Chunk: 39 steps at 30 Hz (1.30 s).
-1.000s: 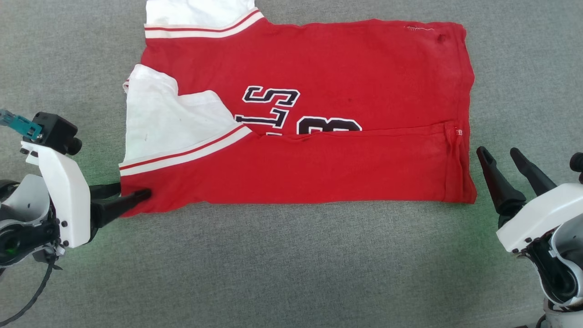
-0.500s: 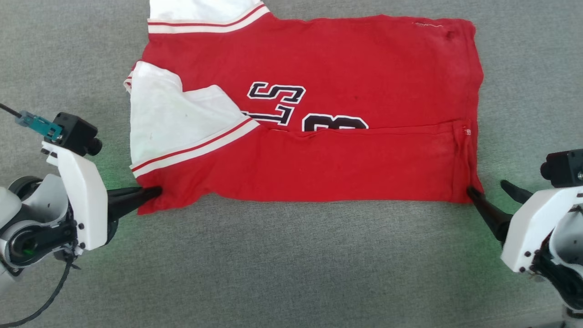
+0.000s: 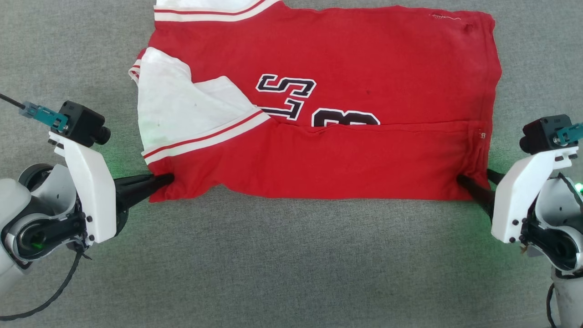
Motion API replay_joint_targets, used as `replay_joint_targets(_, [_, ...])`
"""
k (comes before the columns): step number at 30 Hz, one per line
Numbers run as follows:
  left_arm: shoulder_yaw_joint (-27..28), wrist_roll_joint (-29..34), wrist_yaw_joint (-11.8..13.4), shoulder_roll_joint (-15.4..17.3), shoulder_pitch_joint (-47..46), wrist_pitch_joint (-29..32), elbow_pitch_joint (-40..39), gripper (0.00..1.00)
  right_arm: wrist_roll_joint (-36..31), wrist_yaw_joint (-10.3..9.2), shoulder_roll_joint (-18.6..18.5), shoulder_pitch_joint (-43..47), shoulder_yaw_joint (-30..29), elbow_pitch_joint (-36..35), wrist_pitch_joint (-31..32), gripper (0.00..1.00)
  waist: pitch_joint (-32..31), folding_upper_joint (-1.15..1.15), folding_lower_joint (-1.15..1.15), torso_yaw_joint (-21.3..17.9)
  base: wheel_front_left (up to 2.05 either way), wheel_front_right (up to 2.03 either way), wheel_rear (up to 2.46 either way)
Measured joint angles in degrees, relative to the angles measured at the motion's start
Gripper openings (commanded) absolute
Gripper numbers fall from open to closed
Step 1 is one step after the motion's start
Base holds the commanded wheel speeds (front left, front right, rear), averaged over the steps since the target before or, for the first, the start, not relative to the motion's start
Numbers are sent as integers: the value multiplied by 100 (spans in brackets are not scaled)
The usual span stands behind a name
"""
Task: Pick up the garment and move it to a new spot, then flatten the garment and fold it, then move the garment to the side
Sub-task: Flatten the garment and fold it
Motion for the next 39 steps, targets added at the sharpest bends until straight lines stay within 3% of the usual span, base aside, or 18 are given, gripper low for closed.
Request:
replay_joint_targets(7, [-41, -58, 8, 76, 88, -270, -177, 0, 89, 8, -63, -60, 41, 132, -208, 0, -86, 0, 0, 51, 0, 0, 0])
replay_joint_targets(15, [-132, -163, 9, 492, 520, -547, -832, 0, 179, 9, -282, 31, 49, 136, -227, 0, -269, 0, 0, 121, 0, 0, 0])
replay_joint_targets(25, [-348, -152, 9, 956, 1317, -958, -1578, 0, 407, 9, -746, 652, 67, -109, 230, 0, -498, 0, 0, 270, 0, 0, 0])
replay_joint_targets(32, [-413, -104, 9, 1051, 1676, -1284, -1803, 0, 532, 9, -909, 1089, -118, -399, 371, 1, -601, 0, 0, 348, 0, 0, 0])
replay_joint_targets(33, [-410, -100, 9, 1032, 1695, -1369, -1795, 15, 533, 9, -915, 1126, -133, -436, 378, 31, -616, 0, 0, 359, 0, 0, 0])
replay_joint_targets(34, [-402, -85, 9, 1005, 1695, -1438, -1773, 29, 532, 9, -917, 1159, -164, -487, 320, 92, -630, 0, 0, 369, 0, 0, 0])
replay_joint_targets(35, [-393, -83, 9, 978, 1695, -1488, -1764, 41, 532, 8, -905, 1180, -219, -519, 248, 100, -646, 0, 0, 378, 0, 0, 0])
replay_joint_targets(36, [-379, -82, 9, 945, 1695, -1567, -1760, 62, 532, 8, -890, 1200, -267, -556, 204, 100, -663, 0, 0, 386, 0, 0, 0])
replay_joint_targets(37, [-359, -83, 9, 918, 1696, -1644, -1755, 89, 525, 8, -876, 1221, -322, -601, 138, 100, -679, 0, 0, 391, 0, 0, 0])
replay_joint_targets(39, [-330, -78, 9, 915, 1696, -1760, -1749, 100, 459, 8, -835, 1240, -475, -717, -68, 100, -709, 0, 0, 394, 0, 0, 0])
